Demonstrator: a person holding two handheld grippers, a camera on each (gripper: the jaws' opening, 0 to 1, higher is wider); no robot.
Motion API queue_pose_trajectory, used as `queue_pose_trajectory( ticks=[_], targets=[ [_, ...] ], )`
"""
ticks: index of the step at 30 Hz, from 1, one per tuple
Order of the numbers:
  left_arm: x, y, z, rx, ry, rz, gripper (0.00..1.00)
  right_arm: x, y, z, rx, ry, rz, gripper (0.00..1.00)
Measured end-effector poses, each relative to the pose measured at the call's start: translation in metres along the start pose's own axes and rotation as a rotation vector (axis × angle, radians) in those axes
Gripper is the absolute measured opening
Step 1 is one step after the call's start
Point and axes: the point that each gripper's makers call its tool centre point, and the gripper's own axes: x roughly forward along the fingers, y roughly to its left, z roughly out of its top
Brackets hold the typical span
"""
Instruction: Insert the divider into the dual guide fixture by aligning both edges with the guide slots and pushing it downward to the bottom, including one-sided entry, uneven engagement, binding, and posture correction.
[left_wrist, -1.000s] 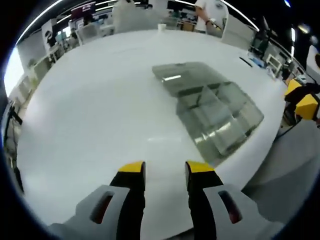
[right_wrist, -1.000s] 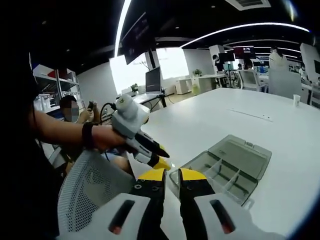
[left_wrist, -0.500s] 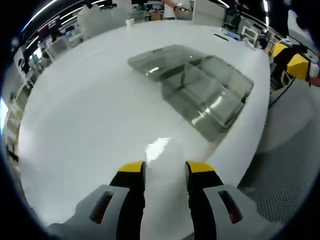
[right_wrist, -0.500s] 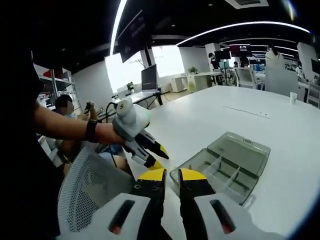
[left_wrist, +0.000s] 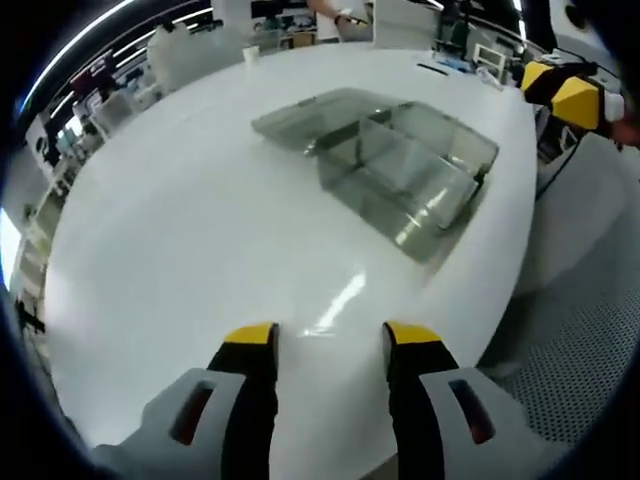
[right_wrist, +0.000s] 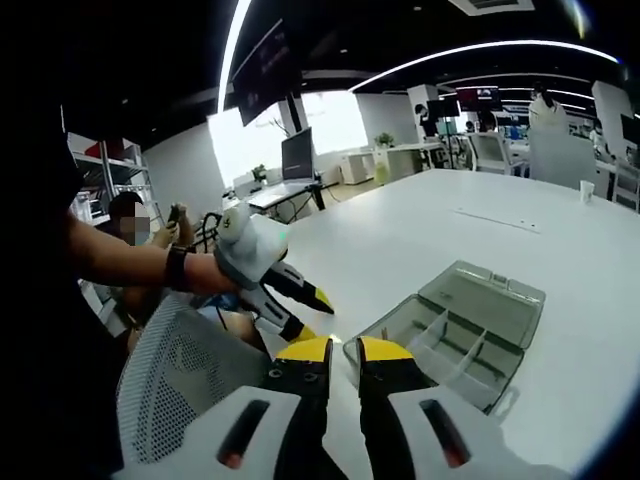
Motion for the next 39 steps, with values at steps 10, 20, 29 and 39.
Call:
queue_pose_trajectory(
  ticks=[10,20,29,39],
  targets=[
    [-0.003,0.02,-0.004,-0.068,-0.008,0.067,0.41,-0.002,-0.004,-0.005,0.014,0.004,-0.009,0.05],
    [0.0,0.051,0.005,-0.09,-0.008,0.156,0.4,-0.005,-0.009,-0.005,0.025,-0.001,-0.027,0.04],
    [0.008,0.074,0.021,-0.11,-0.019,0.218,0.38,-0.01,-0.017,-0.007,0.043,-0.001,-0.058,0.04],
    [0.019,0.082,0.036,-0.112,-0.024,0.238,0.37,-0.012,-0.022,-0.007,0.052,0.001,-0.081,0.04]
  ],
)
